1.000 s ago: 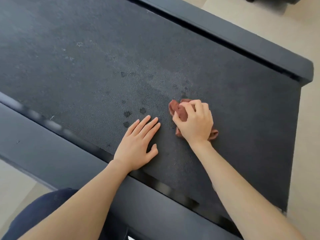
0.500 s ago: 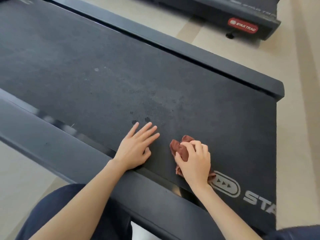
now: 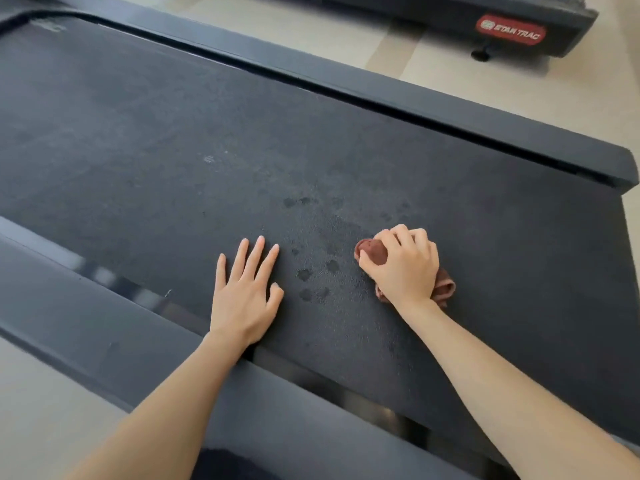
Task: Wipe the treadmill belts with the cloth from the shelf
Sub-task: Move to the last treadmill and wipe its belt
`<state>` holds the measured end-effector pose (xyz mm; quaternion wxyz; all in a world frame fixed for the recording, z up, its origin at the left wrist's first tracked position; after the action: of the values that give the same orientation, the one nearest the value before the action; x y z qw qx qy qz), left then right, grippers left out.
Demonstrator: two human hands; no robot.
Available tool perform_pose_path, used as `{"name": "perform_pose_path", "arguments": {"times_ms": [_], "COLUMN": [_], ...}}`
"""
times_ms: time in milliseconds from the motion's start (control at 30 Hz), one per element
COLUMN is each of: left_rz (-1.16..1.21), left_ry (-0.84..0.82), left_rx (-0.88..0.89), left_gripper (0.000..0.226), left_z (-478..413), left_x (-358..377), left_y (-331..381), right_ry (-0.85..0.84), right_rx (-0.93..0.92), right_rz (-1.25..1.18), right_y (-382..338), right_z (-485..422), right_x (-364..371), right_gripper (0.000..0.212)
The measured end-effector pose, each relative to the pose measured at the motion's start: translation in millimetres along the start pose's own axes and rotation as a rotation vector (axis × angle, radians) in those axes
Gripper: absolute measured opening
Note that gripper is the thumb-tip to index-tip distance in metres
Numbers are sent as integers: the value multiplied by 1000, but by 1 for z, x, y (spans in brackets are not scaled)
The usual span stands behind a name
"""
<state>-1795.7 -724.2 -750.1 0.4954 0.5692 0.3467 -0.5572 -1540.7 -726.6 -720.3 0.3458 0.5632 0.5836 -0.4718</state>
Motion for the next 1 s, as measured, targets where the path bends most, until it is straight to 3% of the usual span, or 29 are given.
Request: {"name": "perform_pose_path", "arguments": {"times_ms": [267,400,567,700,833,1000], "left_rz": [18,39,39,42,34,30], "left_ry": [23,24,26,24,-10,10], "left_rx": [7,8,11,15,126,167], "left_gripper": [64,66,66,63,62,57], "left_z": [0,0,-1,0,-14,-25], "left_x": [1,0,-2,-1,-5,-9], "left_y": [1,1,2,0,-8,-14], "right_ry": [-123,-292,-254,-181,-74,-79], "right_rx": [-58,-130,-201,-95,43,104], "right_rz": [-38,-184,-329,-369,-299,-240], "right_y": [2,14,14,15,12,11], "right_z": [-24,2,58,69,24,-68], "right_x": [4,-11,-32,-31,-10,18], "right_gripper": [25,39,34,35,24,22]}}
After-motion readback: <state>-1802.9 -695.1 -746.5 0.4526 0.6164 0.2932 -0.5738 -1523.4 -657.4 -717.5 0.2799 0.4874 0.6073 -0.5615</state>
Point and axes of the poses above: each hand's wrist, its own z-axis away from the middle knuckle, its own x-axis out of the palm, y = z × x, the point moved 4 cm from there along -z, towards the middle knuckle, and after that the axes turned 9 degrees about -y, right-handed, at the moved point
